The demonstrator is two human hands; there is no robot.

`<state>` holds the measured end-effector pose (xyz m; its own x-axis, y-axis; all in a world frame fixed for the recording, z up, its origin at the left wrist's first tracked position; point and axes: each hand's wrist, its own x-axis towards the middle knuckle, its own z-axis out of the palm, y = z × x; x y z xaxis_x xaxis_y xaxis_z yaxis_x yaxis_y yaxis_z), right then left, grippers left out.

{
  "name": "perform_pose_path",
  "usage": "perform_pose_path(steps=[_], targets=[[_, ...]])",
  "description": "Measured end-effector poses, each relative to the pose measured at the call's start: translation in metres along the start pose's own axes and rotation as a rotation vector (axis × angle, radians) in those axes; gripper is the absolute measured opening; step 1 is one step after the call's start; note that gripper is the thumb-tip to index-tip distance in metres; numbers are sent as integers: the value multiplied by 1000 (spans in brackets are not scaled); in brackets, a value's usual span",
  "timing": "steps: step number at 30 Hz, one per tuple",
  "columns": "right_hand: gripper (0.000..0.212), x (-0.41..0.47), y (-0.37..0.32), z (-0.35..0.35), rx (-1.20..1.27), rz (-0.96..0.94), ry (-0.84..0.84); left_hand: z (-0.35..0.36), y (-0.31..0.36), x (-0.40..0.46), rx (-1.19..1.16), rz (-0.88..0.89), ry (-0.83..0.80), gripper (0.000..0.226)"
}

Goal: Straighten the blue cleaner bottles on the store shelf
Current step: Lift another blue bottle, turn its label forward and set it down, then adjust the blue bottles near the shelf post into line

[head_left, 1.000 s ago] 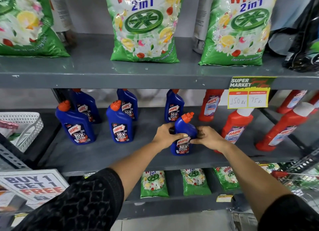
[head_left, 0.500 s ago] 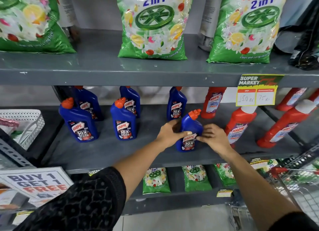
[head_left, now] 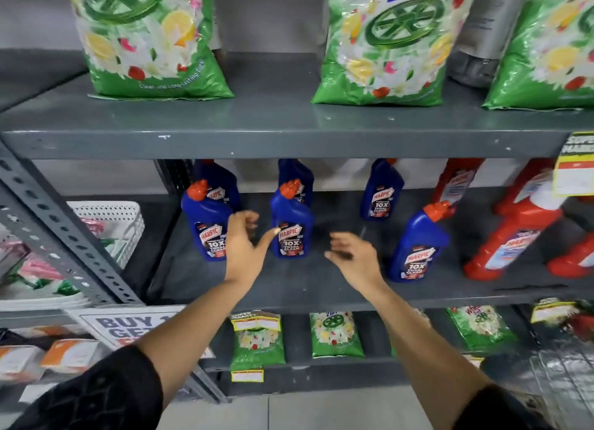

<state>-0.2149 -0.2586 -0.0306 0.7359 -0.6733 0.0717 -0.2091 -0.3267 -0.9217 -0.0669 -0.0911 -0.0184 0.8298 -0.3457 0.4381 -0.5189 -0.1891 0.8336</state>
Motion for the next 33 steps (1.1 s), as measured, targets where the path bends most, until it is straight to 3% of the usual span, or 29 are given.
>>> perform_pose_path(steps=[3,6,10,33], targets=[[74,36,-23,25,11,2,-171,-1,-1,27,-58,-85,-215,68],[67,60,-31,35,-60,-55,-231,7,-4,48,-9,-153,-410,55],[54,62,-26,28,-61,-91,-205,15,-9,49,-55,-171,-433,38],[52,6,-4,-12,-107,-146,-175,10,25,5,-179,-163,-590,41]])
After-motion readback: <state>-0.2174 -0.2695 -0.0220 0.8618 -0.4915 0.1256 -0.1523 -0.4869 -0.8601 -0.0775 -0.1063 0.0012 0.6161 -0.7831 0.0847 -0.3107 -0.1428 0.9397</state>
